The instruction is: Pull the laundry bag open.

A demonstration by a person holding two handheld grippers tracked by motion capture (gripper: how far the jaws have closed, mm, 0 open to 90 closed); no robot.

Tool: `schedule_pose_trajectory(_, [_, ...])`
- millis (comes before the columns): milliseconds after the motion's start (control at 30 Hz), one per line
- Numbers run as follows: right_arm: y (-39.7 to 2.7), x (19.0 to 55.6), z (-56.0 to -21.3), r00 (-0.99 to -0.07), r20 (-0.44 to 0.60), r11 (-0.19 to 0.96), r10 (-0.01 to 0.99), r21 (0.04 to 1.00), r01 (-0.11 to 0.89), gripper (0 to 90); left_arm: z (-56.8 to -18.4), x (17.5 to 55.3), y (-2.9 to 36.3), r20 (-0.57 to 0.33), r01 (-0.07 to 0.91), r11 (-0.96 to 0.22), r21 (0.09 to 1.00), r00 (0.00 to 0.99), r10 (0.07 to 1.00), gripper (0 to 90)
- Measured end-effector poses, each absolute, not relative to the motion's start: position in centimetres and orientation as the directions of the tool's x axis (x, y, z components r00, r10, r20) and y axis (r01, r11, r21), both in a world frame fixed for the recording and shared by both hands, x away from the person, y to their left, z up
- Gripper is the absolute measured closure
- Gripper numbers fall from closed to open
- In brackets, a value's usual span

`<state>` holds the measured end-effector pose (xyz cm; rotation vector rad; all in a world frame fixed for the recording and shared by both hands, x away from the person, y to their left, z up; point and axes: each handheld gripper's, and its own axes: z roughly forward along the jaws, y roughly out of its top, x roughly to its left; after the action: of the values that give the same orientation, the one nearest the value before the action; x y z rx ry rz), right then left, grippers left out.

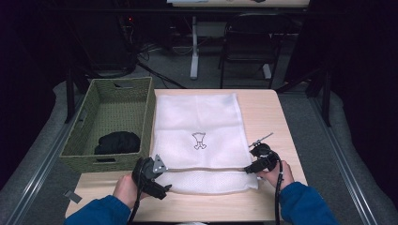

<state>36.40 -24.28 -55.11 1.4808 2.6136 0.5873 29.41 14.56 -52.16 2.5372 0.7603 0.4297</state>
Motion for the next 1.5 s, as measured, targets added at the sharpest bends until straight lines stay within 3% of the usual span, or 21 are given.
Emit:
schedule_pose_trajectory(600, [-23.5,36.3,-55.0,-0.527,0.074,0.476,0.847,0.338,0.812,54.1,-52.3,29.4,14.5,0.161,0.434,-0.751,0.497,0.804,0.572,8.0])
schedule_pose_trajectory(733, [-23.5,36.3,-55.0,-0.529,0.082,0.474,0.845,0.343,0.811,57.5,-52.3,29.4,14.4,0.16,0.434,-0.753,0.495,0.806,0.57,8.2])
schedule_pose_trajectory(933, [-23.7,36.4,-55.0,-0.492,0.133,0.426,0.86,0.34,0.838,72.4,-52.3,29.3,14.3,0.161,0.432,-0.753,0.497,0.807,0.569,9.1])
schedule_pose_trajectory(1100, [-23.9,36.6,-54.9,-0.521,0.15,0.449,0.84,0.346,0.824,79.3,-52.3,29.2,14.2,0.155,0.422,-0.753,0.505,0.814,0.56,11.3])
schedule_pose_trajectory(1500, [-23.9,36.0,-53.0,-0.556,0.152,0.46,0.817,0.411,0.787,82.3,-51.8,29.1,13.1,0.154,0.387,-0.736,0.555,0.822,0.548,15.0])
